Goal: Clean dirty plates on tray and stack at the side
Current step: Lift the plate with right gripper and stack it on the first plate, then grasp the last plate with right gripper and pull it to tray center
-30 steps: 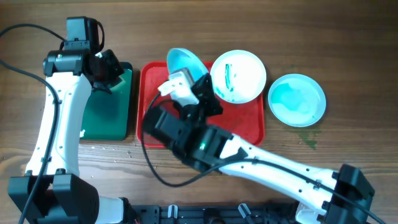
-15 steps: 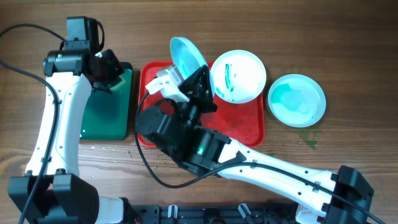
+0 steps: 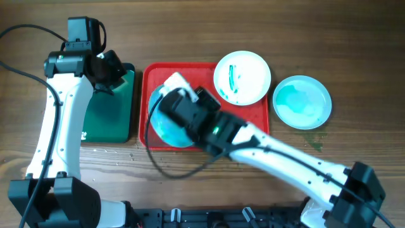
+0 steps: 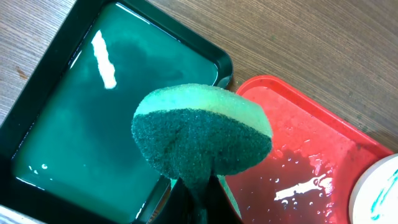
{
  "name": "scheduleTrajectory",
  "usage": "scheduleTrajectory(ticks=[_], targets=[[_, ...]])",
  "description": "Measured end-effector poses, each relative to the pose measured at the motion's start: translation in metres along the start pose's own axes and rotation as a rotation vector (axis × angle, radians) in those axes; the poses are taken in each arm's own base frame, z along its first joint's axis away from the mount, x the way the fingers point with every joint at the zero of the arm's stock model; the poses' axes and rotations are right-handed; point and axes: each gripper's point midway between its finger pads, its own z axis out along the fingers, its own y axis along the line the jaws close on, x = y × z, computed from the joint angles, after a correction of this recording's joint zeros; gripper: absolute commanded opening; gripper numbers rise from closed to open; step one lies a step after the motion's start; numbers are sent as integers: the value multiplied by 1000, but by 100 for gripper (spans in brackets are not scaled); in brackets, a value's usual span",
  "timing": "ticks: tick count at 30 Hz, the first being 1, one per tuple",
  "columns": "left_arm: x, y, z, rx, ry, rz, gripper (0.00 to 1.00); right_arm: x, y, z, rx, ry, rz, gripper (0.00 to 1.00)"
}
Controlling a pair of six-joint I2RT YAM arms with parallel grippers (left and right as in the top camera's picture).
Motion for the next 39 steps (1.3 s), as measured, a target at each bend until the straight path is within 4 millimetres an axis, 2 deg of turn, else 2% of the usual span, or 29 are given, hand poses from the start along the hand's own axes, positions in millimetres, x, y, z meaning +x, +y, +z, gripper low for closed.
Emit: scheduleTrajectory(ticks=[1, 3, 6, 9, 10, 13, 14, 16, 18, 22, 23, 24, 26, 28, 31, 33, 36, 37, 38, 39], targets=[[0, 0, 0, -1, 2, 0, 4, 5, -5, 6, -58, 31, 59, 4], [0, 0, 0, 0, 2, 0, 4, 16, -28, 12, -144, 90, 197, 4], [0, 0, 0, 0, 2, 0, 4, 32, -90, 11, -199, 138, 440, 4], [0, 0, 0, 0, 2, 0, 4, 61, -169, 2, -157, 161, 703, 4], [1, 0, 0, 0, 3, 0, 4, 84, -210, -4, -107, 177, 824, 4], [1, 0, 0, 2, 3, 0, 4, 140, -271, -16, -4, 237, 1049, 5], [1, 0, 0, 2, 3, 0, 4, 170, -298, -24, 69, 260, 1149, 4], [1, 0, 0, 2, 5, 0, 4, 206, -319, -33, 144, 294, 1255, 4], [2, 1, 0, -2, 10, 0, 4, 246, -321, -35, 187, 357, 1342, 4], [3, 1, 0, -3, 13, 1, 4, 300, -294, -17, 190, 465, 1416, 4], [3, 1, 0, -3, 13, 1, 4, 308, -286, -13, 185, 484, 1423, 21], [3, 1, 0, -3, 13, 1, 4, 316, -278, -9, 179, 500, 1427, 46], [3, 1, 0, -3, 13, 1, 4, 325, -269, -4, 179, 513, 1444, 57], [3, 1, 0, -3, 14, 1, 4, 326, -270, -2, 189, 499, 1466, 57], [4, 1, 0, -4, 15, 1, 4, 316, -272, 2, 151, 457, 1489, 57], [4, 1, 0, -4, 16, 1, 4, 301, -275, 5, 100, 411, 1486, 57], [4, 1, 0, -4, 15, 1, 4, 254, -287, 8, 12, 297, 1396, 56], [4, 1, 0, -4, 16, 1, 4, 230, -288, 11, -18, 252, 1330, 56], [4, 1, 0, -4, 16, 1, 4, 215, -286, 13, -36, 226, 1287, 56], [4, 1, 0, -4, 16, 1, 4, 180, -274, 21, -83, 175, 1178, 53]])
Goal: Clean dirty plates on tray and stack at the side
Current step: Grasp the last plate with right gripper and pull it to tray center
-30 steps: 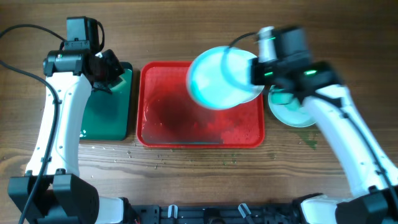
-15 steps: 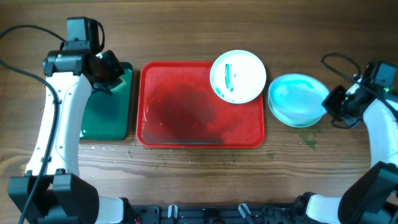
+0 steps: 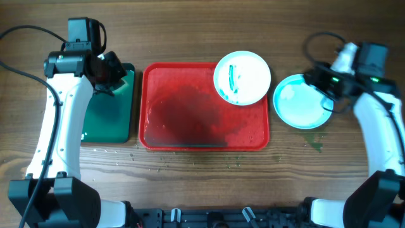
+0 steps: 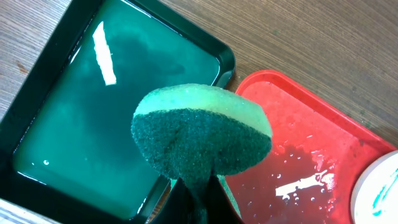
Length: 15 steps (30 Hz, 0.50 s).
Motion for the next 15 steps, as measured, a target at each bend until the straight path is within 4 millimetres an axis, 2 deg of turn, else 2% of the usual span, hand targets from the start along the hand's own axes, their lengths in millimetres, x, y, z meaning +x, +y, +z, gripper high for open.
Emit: scheduleTrajectory(ticks=[2, 4, 6, 10, 12, 15], targets=[[0, 0, 0, 0, 0, 0, 4, 8, 38, 9, -50, 5, -116, 45], [0, 0, 0, 0, -1, -1, 4, 22, 65, 23, -80, 30, -205, 43], [0, 0, 0, 0, 0, -1, 4, 39, 80, 45, -81, 88, -267, 43], [0, 0, 0, -1, 0, -1, 4, 61, 69, 89, 4, 214, -303, 43], [0, 0, 0, 0, 0, -1, 4, 59, 58, 105, 66, 250, -311, 43], [0, 0, 0, 0, 0, -1, 4, 51, 54, 111, 108, 252, -336, 44]])
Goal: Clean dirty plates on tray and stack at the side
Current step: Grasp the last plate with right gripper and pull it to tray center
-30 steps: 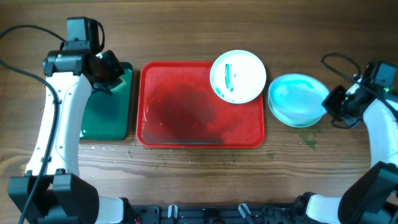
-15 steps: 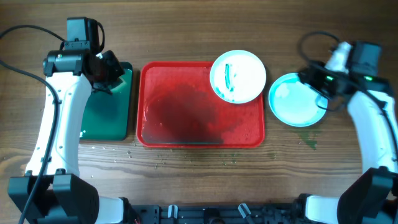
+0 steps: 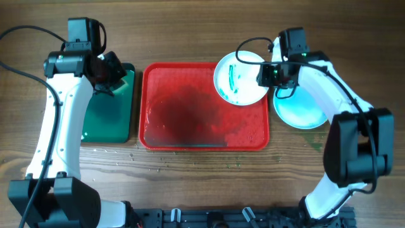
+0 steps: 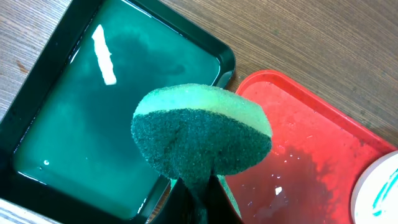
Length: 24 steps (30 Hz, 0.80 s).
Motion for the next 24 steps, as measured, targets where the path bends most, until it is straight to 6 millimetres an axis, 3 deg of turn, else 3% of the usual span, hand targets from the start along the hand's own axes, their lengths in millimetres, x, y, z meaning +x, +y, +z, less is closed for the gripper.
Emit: scheduleTrajectory(ticks=[3, 7, 11, 14, 16, 17, 18, 24], targets=[[0, 0, 0, 0, 0, 0, 4, -6, 0, -8, 17, -5, -14, 44], [0, 0, 0, 0, 0, 0, 4, -31, -5, -20, 72, -77, -54, 40], [0, 0, 0, 0, 0, 0, 4, -44, -13, -17, 124, -121, -120, 40], [0, 0, 0, 0, 0, 0, 4, -36, -21, 10, 147, -64, -168, 39], [0, 0, 0, 0, 0, 0, 4, -29, -25, 25, 148, -25, -189, 29], [0, 0, 0, 0, 0, 0, 4, -24, -26, 32, 147, -5, -200, 14], [0, 0, 0, 0, 0, 0, 4, -21, -28, 38, 147, 10, -204, 5], [0, 0, 0, 0, 0, 0, 4, -12, -24, 34, 126, 48, -205, 4]])
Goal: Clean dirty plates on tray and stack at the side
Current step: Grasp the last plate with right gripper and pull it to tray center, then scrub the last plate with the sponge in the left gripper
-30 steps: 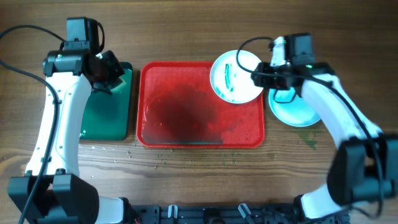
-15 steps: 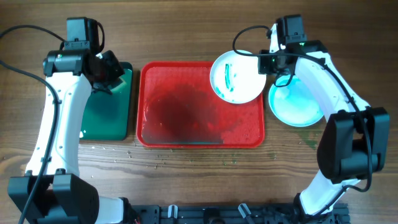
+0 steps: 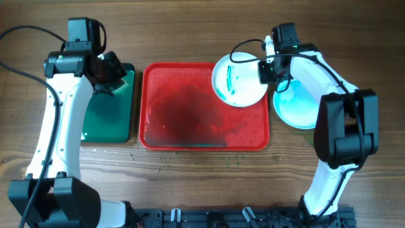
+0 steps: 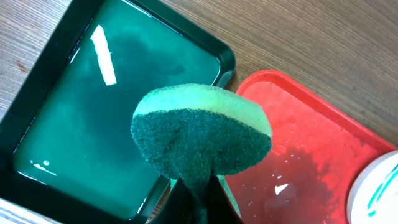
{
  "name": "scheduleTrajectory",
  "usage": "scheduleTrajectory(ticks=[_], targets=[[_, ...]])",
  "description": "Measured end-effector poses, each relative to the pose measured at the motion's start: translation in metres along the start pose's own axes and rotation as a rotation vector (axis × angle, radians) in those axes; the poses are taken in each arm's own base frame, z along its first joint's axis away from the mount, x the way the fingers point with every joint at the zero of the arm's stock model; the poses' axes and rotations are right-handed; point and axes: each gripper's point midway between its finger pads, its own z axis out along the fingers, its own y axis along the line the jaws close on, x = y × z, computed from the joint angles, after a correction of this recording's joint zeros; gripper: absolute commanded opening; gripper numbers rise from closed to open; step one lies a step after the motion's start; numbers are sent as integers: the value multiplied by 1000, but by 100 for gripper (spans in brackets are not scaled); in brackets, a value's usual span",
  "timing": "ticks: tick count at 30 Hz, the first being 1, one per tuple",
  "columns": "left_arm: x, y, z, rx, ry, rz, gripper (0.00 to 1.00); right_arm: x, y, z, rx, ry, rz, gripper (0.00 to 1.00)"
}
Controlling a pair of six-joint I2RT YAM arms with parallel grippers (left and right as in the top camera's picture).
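A white plate smeared with teal lies on the back right corner of the wet red tray. My right gripper is at that plate's right rim; whether its fingers grip the rim cannot be made out from above. A light blue plate rests on the table just right of the tray. My left gripper is shut on a green sponge, held over the right edge of the dark green water tray, between it and the red tray.
The green water tray stands left of the red one and is full of liquid. Water drops speckle the wooden table in front of both trays. My right arm's cable arches over the white plate.
My right gripper has moved slightly up and left along the white plate's right rim, and the plate sits a little further left. The left gripper and sponge have not moved.
First my right arm reached across the red tray to a blue plate lying in its left half. Then that plate was gone from the tray, and my right gripper was at the blue plate on the table's right. Afterwards it was at the white plate's rim, where it stays.
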Motion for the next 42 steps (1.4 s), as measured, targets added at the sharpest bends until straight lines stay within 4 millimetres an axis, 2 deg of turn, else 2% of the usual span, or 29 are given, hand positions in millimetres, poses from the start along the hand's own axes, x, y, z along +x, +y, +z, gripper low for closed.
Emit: scheduleTrajectory(ticks=[5, 7, 9, 14, 16, 18, 19, 20, 22, 24, 29, 31, 37, 42], targets=[[0, 0, 0, 0, 0, 0, 4, -1, 4, -34, -6, -25, 4, 4], [0, 0, 0, 0, 0, 0, 4, -4, 12, -52, -28, -54, 15, 4], [0, 0, 0, 0, 0, -13, 4, -3, 34, -66, -53, -62, 52, 4], [0, 0, 0, 0, 1, -45, 4, 19, 111, -62, -89, -2, 137, 4], [0, 0, 0, 0, 2, -50, 4, 33, 143, -54, -98, 34, 161, 4], [0, 0, 0, 0, 2, -56, 4, 43, 159, -44, -101, 61, 171, 4], [1, 0, 0, -1, 2, -72, 4, 53, 169, -31, -92, 99, 173, 4], [1, 0, 1, -1, 2, -83, 4, 59, 172, -25, -88, 121, 175, 8], [0, 0, 1, 1, 0, -102, 4, 67, 176, -16, -88, 156, 179, 21], [0, -2, 1, 4, -2, -107, 4, 69, 180, -9, -106, 168, 168, 24], [10, -13, 3, 15, 14, -89, 4, 65, 189, -2, -152, 157, 124, 23], [19, -17, 6, 20, 37, -75, 4, 63, 191, -2, -163, 152, 113, 4], [48, -27, 21, 27, 103, -10, 4, 64, 195, 3, -188, 160, 88, 4], [89, -47, 55, 80, 140, 133, 4, 64, 199, 3, -213, 160, 65, 4]])
